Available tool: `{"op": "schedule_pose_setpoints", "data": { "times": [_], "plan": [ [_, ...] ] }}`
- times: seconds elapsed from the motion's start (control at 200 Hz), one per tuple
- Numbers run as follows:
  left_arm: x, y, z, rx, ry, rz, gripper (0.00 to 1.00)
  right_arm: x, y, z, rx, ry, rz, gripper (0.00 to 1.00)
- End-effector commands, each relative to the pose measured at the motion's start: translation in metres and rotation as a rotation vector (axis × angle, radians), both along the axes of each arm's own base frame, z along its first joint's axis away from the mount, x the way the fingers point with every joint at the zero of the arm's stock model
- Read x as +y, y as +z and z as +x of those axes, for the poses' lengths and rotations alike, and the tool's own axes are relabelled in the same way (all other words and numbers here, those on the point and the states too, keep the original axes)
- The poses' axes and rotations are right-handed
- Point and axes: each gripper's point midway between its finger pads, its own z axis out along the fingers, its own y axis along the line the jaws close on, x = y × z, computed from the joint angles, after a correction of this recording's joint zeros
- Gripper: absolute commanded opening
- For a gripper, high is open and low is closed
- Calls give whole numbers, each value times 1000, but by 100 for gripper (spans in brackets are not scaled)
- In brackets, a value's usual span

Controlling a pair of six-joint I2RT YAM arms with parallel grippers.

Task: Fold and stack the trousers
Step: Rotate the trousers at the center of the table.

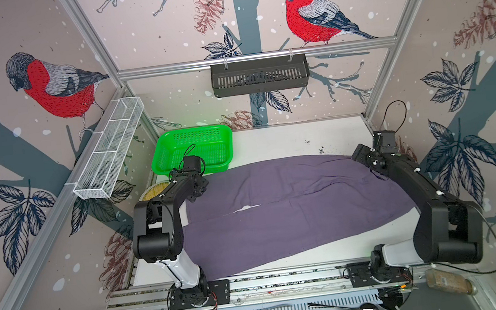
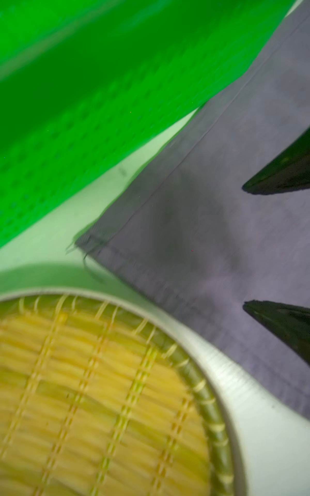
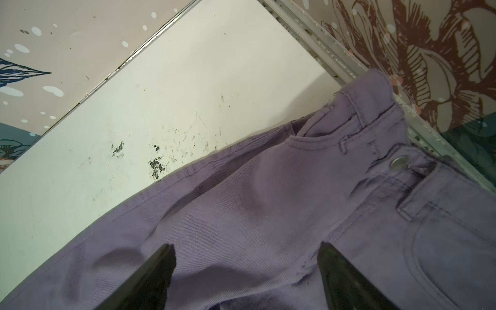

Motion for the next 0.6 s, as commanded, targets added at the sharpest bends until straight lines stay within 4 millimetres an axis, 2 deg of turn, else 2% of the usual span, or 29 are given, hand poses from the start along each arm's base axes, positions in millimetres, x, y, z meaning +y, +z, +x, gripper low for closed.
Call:
{"op": "schedule_pose_setpoints", "data": {
  "times": [0.0, 0.085, 0.225, 0.38, 0.415, 0.595],
  "plan": [
    [9, -1, 8, -24, 30, 18, 63, 1, -3, -1, 7, 17, -8, 86],
    [9, -4, 11, -10, 5, 28, 62, 1, -4, 0, 4, 19, -9, 86],
    [3, -20, 2, 47, -12, 4, 61, 2, -8, 3, 10, 25, -2, 86],
    [-2, -25, -16, 69, -12, -2, 61, 2, -11, 6, 12, 29, 3, 86],
    [-5, -32, -28, 103, -20, 0, 61, 2, -11, 6, 14, 31, 3, 86],
    [-8, -31, -53, 136, -24, 42, 61, 5, -13, 8, 12, 38, 16, 86]
  ]
}}
